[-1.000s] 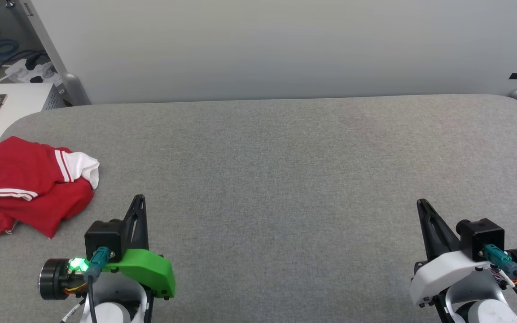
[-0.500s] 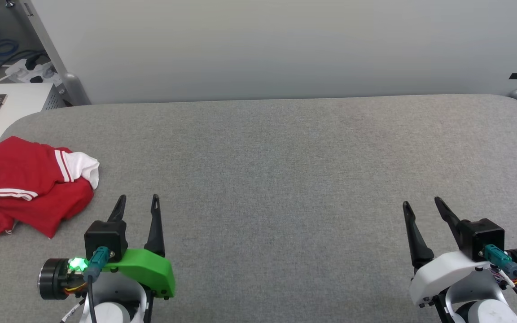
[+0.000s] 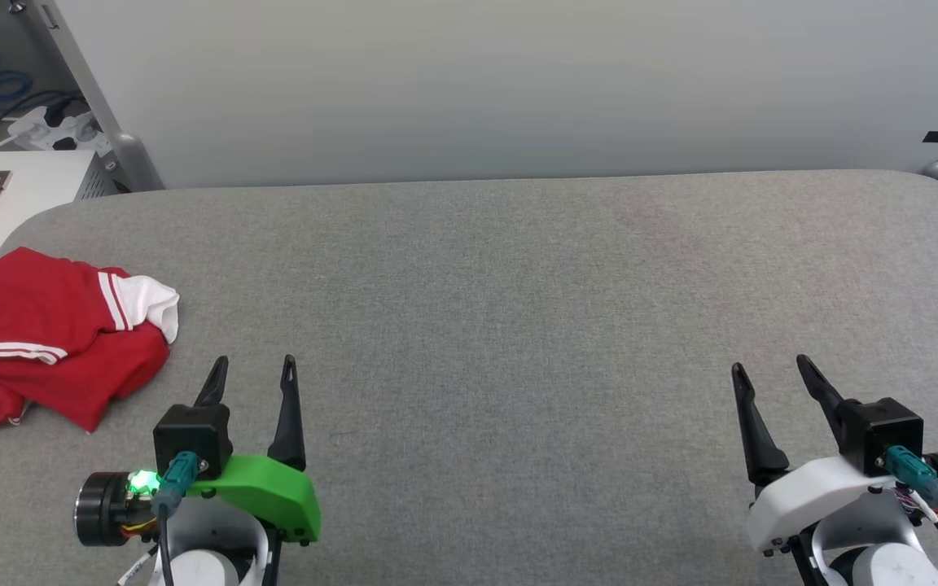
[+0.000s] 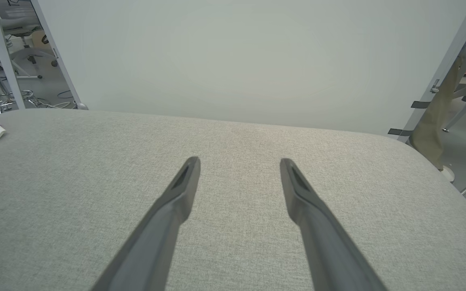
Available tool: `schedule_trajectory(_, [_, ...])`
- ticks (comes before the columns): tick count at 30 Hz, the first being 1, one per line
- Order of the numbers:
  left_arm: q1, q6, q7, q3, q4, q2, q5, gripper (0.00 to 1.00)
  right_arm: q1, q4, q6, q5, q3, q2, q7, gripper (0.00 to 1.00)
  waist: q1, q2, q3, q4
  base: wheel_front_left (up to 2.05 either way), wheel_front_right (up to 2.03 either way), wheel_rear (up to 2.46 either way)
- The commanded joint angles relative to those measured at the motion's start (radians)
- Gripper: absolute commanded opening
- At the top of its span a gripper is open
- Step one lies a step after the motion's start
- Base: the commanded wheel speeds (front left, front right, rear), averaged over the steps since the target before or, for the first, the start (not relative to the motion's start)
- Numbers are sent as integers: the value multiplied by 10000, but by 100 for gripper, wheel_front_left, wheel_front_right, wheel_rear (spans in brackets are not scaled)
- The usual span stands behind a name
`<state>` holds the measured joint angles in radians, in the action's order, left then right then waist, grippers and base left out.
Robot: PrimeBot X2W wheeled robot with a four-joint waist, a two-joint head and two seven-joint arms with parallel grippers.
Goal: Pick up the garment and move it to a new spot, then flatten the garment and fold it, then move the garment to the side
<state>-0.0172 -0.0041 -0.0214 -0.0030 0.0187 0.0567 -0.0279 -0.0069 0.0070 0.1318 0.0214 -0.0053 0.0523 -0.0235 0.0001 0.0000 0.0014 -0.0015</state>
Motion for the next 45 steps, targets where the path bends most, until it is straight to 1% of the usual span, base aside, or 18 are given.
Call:
schedule_trajectory(1, [20, 6, -105, -44, 32, -8, -110, 100, 4, 21, -1, 33, -49, -3, -118, 100, 0, 0, 0, -2, 0, 0, 0])
schedule_trajectory(15, [40, -11, -395, -148, 260, -15, -347, 100, -18, 20, -3, 293, -161, -5, -403, 100, 0, 0, 12, -6, 0, 0, 0])
schedule_trajectory(45, [137, -144, -1036, -351, 478, -31, -911, 100, 4, -249, -5, 160, 27, -10, -1035, 100, 0, 0, 24, 115, 0, 0, 0])
